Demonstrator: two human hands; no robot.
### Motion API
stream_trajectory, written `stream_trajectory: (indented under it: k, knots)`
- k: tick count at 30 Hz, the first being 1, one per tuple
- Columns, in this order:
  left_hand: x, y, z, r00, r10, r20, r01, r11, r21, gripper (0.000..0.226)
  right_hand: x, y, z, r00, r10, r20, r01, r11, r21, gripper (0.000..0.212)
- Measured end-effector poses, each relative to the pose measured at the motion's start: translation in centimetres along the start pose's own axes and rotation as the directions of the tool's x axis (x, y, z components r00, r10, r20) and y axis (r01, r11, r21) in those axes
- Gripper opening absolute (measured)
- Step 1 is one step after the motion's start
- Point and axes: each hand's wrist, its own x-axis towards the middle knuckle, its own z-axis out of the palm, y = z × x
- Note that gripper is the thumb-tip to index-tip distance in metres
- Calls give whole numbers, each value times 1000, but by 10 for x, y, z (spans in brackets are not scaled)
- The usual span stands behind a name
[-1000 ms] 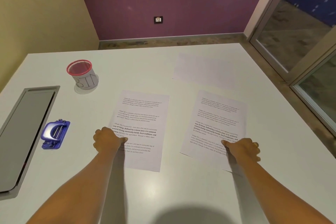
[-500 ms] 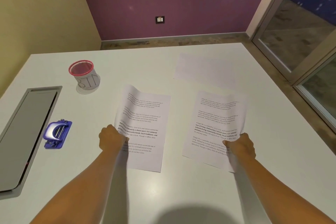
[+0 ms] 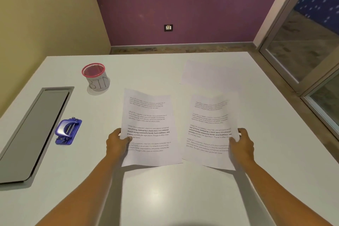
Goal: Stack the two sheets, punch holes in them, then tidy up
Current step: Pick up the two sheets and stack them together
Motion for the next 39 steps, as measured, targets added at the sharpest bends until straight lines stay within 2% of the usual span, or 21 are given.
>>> stream_trajectory:
  k: [5,10,14,18,25,29,32,34,39]
  knots:
    - [-8,4,-6,999,27,20,-24,992,-126,30,-5,-25,-12,993,-116,4,110,959,260,31]
    - [-21,6,-8,995,56,86,-35,972,-233,33,-16,-54,-24,981,-193,14,175,913,368,34]
    - [-29,8,-8,986,110,124,-64,945,-322,32,-28,-76,-33,964,-265,7,229,848,478,17]
    - [-36,14,-11,979,131,158,-60,919,-390,28,-32,-93,-36,946,-303,116,179,786,592,16]
    - [-47,29,-7,958,128,258,28,850,-526,27,-32,-81,-8,904,-174,392,-40,876,481,21]
    - [-52,33,-5,935,160,316,49,826,-562,24,-28,-66,1,912,-97,399,-91,900,426,20]
    - [-53,33,-2,925,159,346,72,818,-570,24,-23,-57,6,883,-62,465,-184,866,465,13]
    - [-53,33,0,920,138,368,105,815,-569,23,-21,-54,9,854,-53,517,-252,828,501,19]
    - [-53,33,4,918,72,390,163,828,-536,25,-22,-51,18,870,-92,485,-186,850,494,24]
